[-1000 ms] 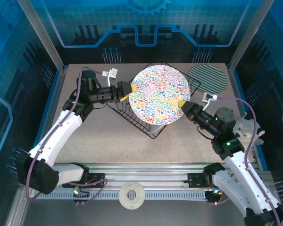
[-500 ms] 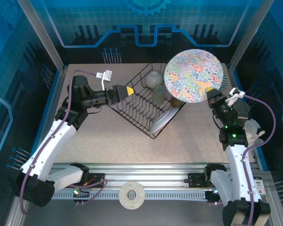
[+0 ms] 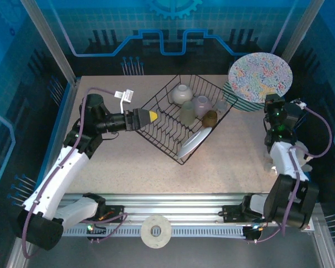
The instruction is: Unload the mixed dishes from the dish rack
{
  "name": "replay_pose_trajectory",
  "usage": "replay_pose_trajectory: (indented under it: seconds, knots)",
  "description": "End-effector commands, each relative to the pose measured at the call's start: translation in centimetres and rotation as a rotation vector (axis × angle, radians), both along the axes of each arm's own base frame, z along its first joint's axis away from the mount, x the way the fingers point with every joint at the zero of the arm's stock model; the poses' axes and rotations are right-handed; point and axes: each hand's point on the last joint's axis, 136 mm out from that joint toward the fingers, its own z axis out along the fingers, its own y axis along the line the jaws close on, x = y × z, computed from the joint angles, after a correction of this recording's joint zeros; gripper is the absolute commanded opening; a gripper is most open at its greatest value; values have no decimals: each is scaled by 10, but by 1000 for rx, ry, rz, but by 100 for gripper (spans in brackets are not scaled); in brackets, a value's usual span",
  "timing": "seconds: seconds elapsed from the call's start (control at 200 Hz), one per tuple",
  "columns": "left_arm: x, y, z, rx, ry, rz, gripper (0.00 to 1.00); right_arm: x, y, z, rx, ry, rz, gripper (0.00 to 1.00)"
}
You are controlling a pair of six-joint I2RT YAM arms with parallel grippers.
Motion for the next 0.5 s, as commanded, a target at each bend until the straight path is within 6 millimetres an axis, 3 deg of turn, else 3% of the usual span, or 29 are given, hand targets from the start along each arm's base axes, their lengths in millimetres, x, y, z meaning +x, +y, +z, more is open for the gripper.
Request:
replay_pose_trajectory:
  seconds: [0.0,0.04,0.06,0.27,0.49]
  knots:
    - [-11,0,2,19,-29,-47,100,15,-26,59,-67,-188,-74,0]
    - [-11,0,1,19,-28,-50,99,23,-30,48,-67,-159,-77,0]
    - [-11,-1,0,20,-27,-50,99,28,-32,55,-75,-168,-79,0]
    - [-9,-1,-5,30,-19,-55,99,67,-49,35,-97,-106,-88,0]
    - [-7,-2,-12,44,-6,-60,100,102,-54,3,-113,-27,-77,0]
